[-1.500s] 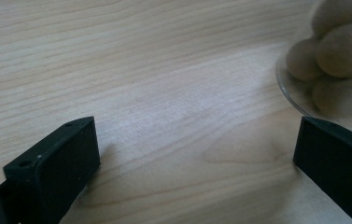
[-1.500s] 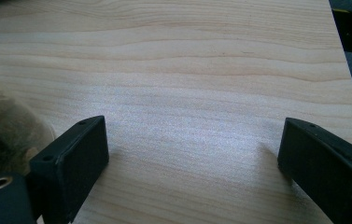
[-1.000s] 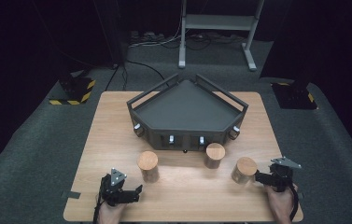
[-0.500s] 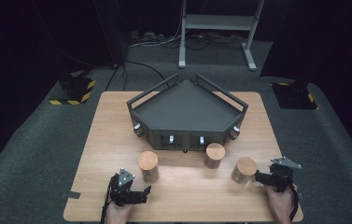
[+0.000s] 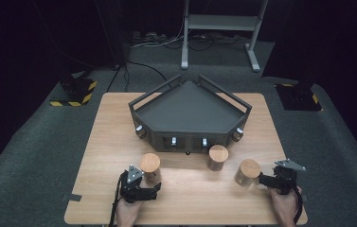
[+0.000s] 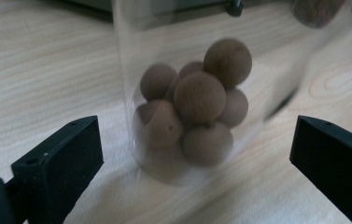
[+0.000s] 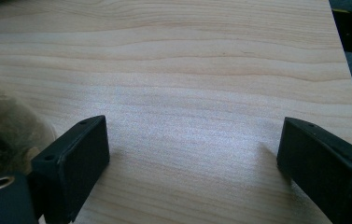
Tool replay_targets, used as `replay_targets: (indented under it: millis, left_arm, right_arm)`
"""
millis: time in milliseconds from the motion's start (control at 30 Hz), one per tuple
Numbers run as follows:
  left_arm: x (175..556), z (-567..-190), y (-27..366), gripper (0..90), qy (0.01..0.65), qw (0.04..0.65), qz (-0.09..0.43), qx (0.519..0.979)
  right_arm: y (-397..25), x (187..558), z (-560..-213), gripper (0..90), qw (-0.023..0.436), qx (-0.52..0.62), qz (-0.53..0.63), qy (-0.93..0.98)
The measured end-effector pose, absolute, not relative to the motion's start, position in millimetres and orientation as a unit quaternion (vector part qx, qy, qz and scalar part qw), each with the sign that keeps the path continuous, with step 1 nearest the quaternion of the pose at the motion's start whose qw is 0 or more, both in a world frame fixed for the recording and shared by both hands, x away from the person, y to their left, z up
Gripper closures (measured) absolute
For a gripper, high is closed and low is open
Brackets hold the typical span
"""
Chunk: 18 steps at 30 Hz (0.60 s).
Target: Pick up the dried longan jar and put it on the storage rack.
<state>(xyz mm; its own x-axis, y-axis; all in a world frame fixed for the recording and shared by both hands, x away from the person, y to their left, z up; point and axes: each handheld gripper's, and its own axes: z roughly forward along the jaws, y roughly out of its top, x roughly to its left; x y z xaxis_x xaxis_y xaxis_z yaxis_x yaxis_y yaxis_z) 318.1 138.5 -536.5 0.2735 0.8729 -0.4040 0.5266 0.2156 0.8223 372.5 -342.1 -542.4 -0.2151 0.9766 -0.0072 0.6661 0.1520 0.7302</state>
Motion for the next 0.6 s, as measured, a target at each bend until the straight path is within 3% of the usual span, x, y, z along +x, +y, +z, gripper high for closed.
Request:
replay_targets:
  millis: [600]
  left_arm:
    - [331.3,-528.9,126.0,12.5,0.575,0.547,0.206,0.572]
  right_arm:
    - [-342.0,372.3,-542.3,8.9,0.252,0.573,0.308,0.716]
